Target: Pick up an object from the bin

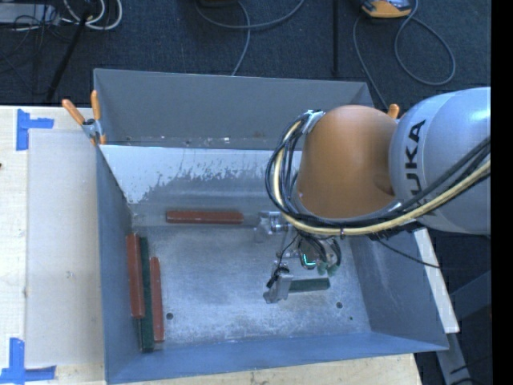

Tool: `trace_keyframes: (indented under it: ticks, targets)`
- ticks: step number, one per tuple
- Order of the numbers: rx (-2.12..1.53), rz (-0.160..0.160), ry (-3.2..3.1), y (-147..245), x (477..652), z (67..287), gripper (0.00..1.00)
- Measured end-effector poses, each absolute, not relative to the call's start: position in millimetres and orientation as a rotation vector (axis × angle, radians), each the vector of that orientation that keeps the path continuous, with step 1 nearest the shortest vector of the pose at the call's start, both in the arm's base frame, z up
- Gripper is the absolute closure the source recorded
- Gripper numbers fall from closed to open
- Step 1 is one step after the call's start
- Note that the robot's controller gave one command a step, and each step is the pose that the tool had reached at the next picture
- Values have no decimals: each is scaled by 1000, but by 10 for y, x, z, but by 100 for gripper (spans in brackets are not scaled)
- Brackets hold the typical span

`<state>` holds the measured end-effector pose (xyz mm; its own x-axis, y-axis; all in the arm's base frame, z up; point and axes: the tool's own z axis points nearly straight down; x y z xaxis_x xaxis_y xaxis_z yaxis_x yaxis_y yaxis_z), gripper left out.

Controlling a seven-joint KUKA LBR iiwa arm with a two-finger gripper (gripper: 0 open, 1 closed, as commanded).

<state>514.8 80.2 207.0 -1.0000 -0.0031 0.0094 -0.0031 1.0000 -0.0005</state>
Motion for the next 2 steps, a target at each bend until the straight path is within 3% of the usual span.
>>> trace_keyframes:
  ticks: [1, 2]
  targets:
    - [-129, 3, -3129, 113, 5079, 749, 0]
    - [89, 4, -3141, -593, 5188, 691, 0]
